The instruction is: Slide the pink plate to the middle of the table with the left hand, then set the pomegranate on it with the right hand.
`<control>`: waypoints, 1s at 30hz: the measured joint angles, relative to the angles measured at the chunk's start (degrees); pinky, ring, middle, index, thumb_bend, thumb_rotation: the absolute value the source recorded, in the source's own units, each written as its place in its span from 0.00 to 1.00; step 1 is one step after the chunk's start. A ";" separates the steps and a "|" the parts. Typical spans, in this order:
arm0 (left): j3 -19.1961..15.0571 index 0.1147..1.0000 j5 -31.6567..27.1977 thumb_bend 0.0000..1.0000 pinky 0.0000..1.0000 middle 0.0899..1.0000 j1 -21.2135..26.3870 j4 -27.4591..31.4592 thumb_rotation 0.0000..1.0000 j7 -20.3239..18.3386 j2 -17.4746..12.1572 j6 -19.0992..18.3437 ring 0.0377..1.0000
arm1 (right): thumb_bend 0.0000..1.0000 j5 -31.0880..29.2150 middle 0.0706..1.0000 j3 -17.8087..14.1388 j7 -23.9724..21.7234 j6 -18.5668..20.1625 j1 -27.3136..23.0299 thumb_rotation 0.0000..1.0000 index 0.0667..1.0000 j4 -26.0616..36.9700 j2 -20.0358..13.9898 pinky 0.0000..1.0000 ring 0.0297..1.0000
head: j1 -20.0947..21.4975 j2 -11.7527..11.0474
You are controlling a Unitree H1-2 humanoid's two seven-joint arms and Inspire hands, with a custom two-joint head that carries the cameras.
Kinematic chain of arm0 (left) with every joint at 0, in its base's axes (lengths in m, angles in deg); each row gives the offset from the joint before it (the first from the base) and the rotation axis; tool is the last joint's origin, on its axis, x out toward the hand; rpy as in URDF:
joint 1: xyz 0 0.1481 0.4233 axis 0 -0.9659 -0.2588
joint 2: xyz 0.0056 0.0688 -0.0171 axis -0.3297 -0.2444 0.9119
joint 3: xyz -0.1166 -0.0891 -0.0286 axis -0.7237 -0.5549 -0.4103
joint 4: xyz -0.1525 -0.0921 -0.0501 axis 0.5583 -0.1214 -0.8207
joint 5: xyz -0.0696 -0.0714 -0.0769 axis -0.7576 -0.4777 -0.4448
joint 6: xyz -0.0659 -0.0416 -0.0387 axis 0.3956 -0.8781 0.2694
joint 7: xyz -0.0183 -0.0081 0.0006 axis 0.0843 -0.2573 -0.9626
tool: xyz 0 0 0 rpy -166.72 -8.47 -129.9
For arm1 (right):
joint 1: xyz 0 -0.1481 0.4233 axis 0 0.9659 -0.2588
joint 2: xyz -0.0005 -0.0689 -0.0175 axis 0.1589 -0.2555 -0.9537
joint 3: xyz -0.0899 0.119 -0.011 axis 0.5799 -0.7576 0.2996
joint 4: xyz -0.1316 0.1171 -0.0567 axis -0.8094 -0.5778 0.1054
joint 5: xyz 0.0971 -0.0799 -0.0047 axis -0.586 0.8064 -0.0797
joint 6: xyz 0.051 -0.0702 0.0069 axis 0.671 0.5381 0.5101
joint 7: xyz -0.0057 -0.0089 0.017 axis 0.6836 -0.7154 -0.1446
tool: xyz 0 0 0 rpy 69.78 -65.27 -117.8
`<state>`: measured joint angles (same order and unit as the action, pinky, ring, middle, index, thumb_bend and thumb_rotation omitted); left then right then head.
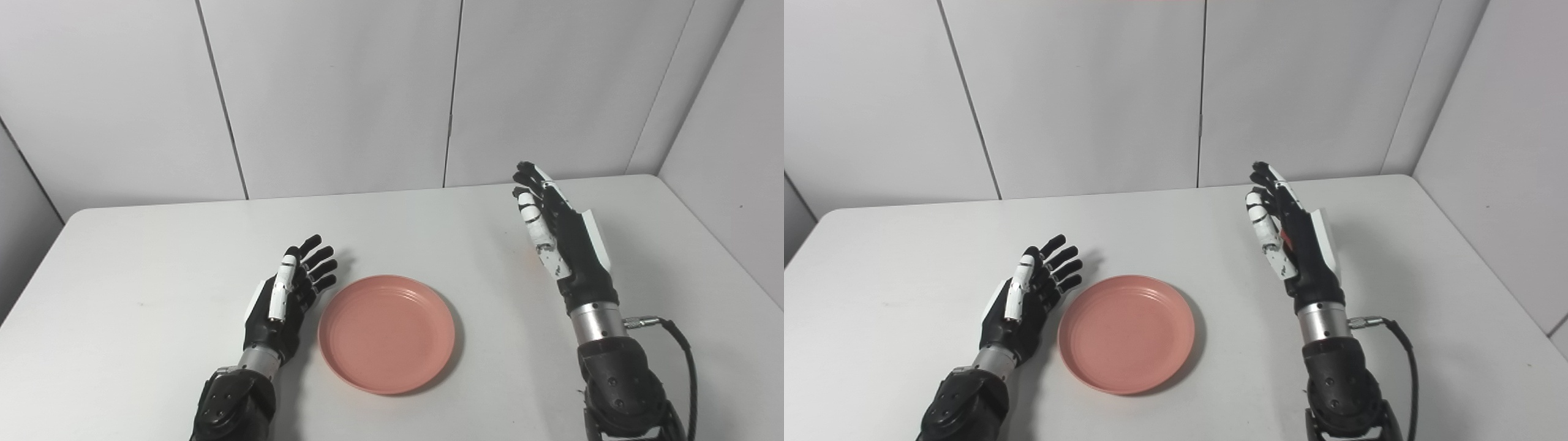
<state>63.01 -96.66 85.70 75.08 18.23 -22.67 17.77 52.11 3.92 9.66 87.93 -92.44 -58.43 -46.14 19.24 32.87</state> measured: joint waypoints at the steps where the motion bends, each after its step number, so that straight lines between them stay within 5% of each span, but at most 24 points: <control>1: -0.08 0.83 -0.38 0.38 0.85 0.85 0.00 -0.32 1.00 -0.32 -0.09 0.42 0.84 | 0.48 0.80 0.85 -0.27 0.22 -0.02 -0.50 0.84 0.85 -0.32 -0.46 0.78 0.82 | 0.09 -0.18; 9: -0.17 0.82 -0.82 0.37 0.85 0.83 0.00 -0.95 1.00 -0.87 -0.26 1.18 0.84 | 0.55 6.23 0.85 -2.60 1.56 -0.12 -3.26 0.87 0.86 -2.26 -4.92 0.74 0.83 | 1.68 -1.58; 14: -0.17 0.82 -0.82 0.38 0.85 0.84 0.00 -1.93 1.00 -1.26 -0.53 3.06 0.84 | 0.66 11.17 0.88 -2.48 1.55 -0.10 -3.40 0.68 0.89 -4.19 -8.12 0.77 0.84 | 3.60 -2.46; 18: -0.16 0.83 -1.05 0.37 0.85 0.84 0.22 -2.86 1.00 -2.25 -1.35 3.82 0.84 | 0.74 13.93 0.89 -2.47 1.55 0.46 -4.24 0.63 0.91 -4.93 -8.89 0.77 0.85 | 4.14 -2.64; 21: -0.20 0.84 -1.08 0.37 0.86 0.85 0.21 -3.19 1.00 -2.93 -1.64 4.80 0.85 | 0.84 15.77 0.92 -2.27 1.04 2.45 -5.41 0.58 0.94 -5.30 -9.20 0.77 0.87 | 4.57 -2.81; 30: 0.18 0.85 0.59 0.37 0.89 0.87 -0.48 -3.85 1.00 -2.92 -2.53 9.37 0.87 | 0.89 20.71 0.94 -0.40 -4.81 9.84 -6.63 0.57 0.97 -6.06 -12.46 0.77 0.89 | 5.45 -3.08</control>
<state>63.20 -96.07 85.22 71.23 15.32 -25.20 27.15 72.82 3.53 4.85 97.77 -99.06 -64.48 -58.60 24.70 29.79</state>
